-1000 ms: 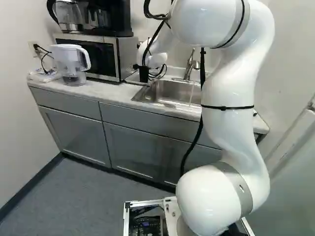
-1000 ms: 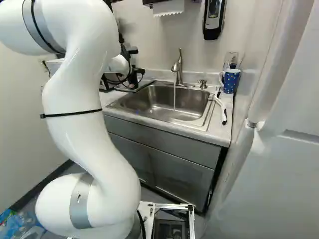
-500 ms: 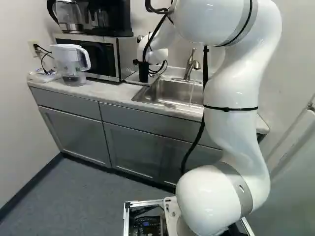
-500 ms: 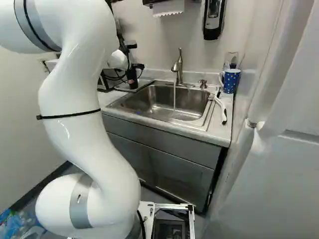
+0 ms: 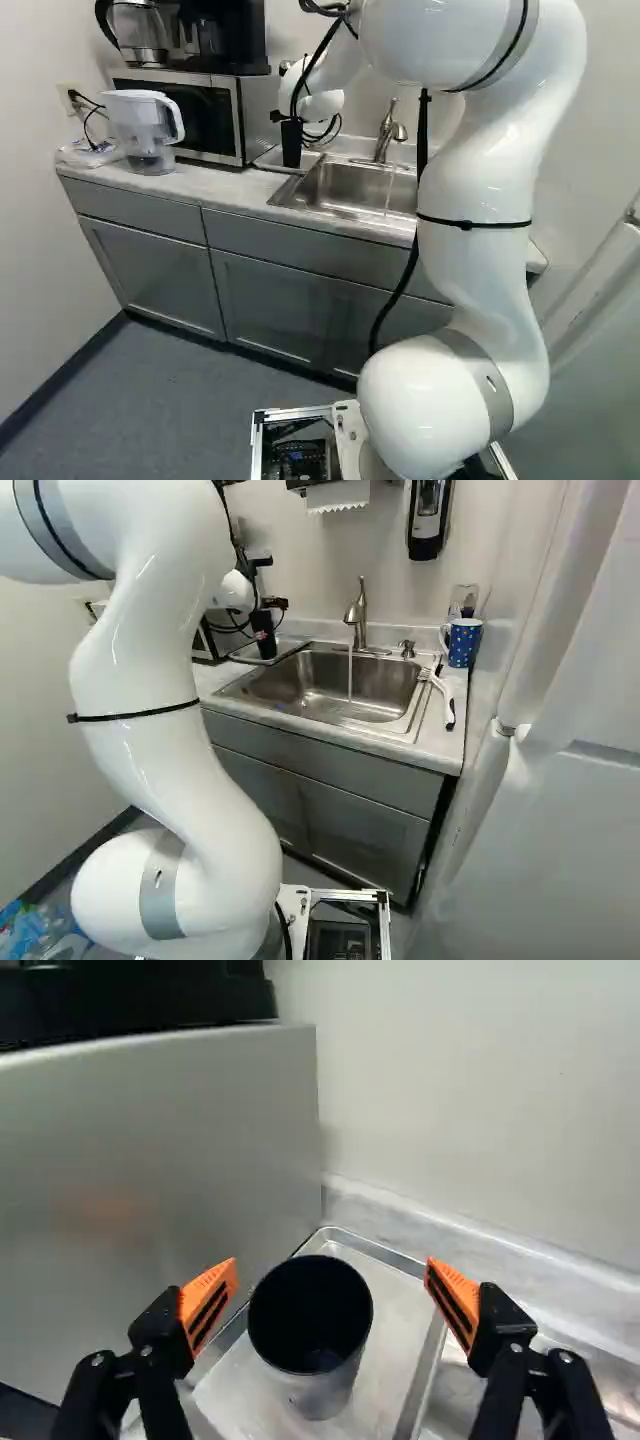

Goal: Rinse the cup and place it in the tray

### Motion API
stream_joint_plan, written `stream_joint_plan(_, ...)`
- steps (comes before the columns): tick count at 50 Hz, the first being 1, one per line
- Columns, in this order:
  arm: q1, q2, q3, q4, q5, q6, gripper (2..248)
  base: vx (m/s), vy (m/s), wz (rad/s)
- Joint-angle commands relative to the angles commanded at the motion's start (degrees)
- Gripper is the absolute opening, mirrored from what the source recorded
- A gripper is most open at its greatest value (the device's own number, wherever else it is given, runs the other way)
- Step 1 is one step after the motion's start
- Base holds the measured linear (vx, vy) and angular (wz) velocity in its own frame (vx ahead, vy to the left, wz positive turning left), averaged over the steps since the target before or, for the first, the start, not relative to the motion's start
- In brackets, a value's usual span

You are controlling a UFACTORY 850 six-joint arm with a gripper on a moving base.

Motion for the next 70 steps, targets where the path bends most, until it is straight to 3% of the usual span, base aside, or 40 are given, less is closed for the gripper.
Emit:
stream_joint_plan(30,-0.2,1.9,-1.4,0.0,0.0,0.0,247,0.0,0.0,0.0)
stream_joint_plan(70,-5.1,9.5,2.4,0.0,0.0,0.0,247,0.0,0.0,0.0)
